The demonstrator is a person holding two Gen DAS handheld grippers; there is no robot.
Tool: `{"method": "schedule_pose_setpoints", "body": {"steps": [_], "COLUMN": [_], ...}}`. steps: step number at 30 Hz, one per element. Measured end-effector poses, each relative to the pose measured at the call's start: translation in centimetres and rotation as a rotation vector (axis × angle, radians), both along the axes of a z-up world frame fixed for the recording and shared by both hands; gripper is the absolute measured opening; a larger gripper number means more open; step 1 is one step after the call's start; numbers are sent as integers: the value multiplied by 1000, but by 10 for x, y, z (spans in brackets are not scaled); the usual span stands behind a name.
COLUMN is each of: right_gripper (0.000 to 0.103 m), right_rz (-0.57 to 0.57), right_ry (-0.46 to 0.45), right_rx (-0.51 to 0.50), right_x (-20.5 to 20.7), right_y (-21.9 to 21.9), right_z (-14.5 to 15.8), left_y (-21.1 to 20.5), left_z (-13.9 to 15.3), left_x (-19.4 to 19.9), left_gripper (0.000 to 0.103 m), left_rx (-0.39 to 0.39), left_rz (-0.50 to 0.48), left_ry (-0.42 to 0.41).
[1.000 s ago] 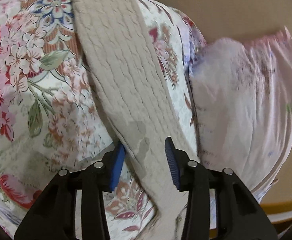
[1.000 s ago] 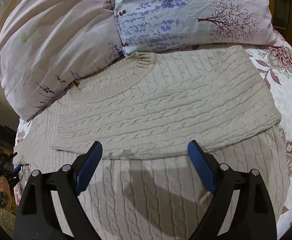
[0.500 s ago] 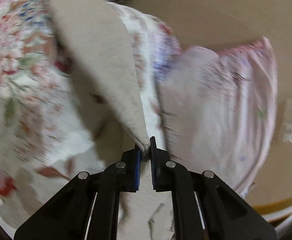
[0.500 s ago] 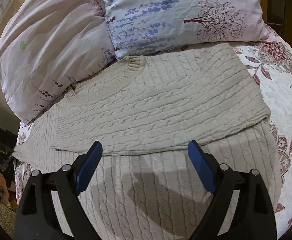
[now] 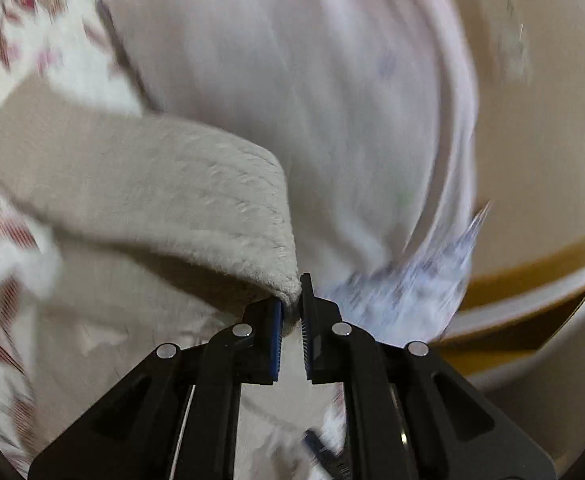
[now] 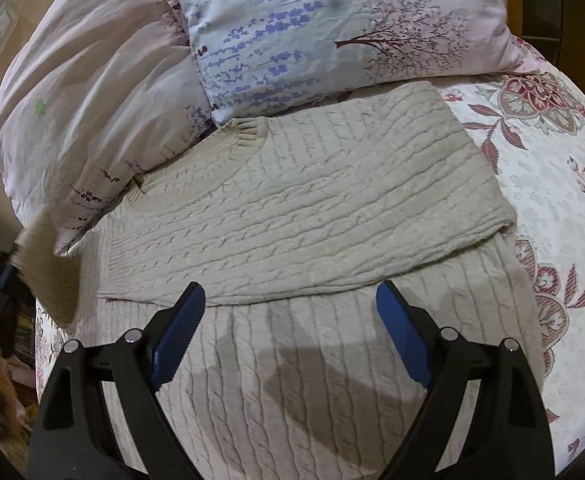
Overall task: Fold small clothes
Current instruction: 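Fold the held sleeve across the sweater body with the left gripper and release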
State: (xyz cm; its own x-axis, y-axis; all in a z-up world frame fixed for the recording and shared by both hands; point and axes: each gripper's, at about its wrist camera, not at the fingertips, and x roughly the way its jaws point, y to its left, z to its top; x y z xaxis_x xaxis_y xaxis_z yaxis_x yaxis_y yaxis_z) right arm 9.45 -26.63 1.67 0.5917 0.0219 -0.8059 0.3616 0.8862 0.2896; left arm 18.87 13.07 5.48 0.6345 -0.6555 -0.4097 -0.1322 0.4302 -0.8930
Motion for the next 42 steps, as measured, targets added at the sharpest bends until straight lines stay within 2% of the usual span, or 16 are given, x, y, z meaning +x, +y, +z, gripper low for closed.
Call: {"method": "schedule_pose_setpoints", "body": {"steps": [4,7,10,13,21,23,26,28,32,35,38,41,42], "right_gripper": [88,88,88,88,88,88,88,88,88,88,88,88,88], "right_rz": [-9,-16,-22,-25,23,30,26,12,-20,-47,-74,-104,-112], "right_ry": [3,7,11,14,11,12,10,5,-12,-25,-32,-31,-30], "right_rx": [5,8,9,19,17,13,10,13,12,12,12,19,24], "right_x": [-6,-10,-14,-13,-5,-5,-6,-10,-17,-23,-29,-37,-39], "right_y": [-8,-12,-17,-19,-7,-5,-6,-10,-20,-30,-41,-53,-57], "right_z": [1,1,0,-3,-3,-2,0,2,9,16,22,24,24], "left_y": [-48,-56,-47,-23,41,47,42,27,-13,-64,-121,-185,-209], "left_z": [-44,-67,-68,-62,-72,-72,-63,-48,-20,0,10,5,-2], "left_x": [2,-6,-7,-7,-5,-3,5,13,25,32,31,26,22], "left_gripper": [9,9,11,20,20,20,19,13,12,12,12,12,12], "left_rx": [64,71,31,40,-43,-54,-58,-40,8,95,231,427,519], "left_rz": [-76,-77,-65,4,229,251,234,189,60,-75,-227,-381,-448], "left_ry": [126,189,192,183,243,240,203,149,42,-39,-102,-121,-122]}}
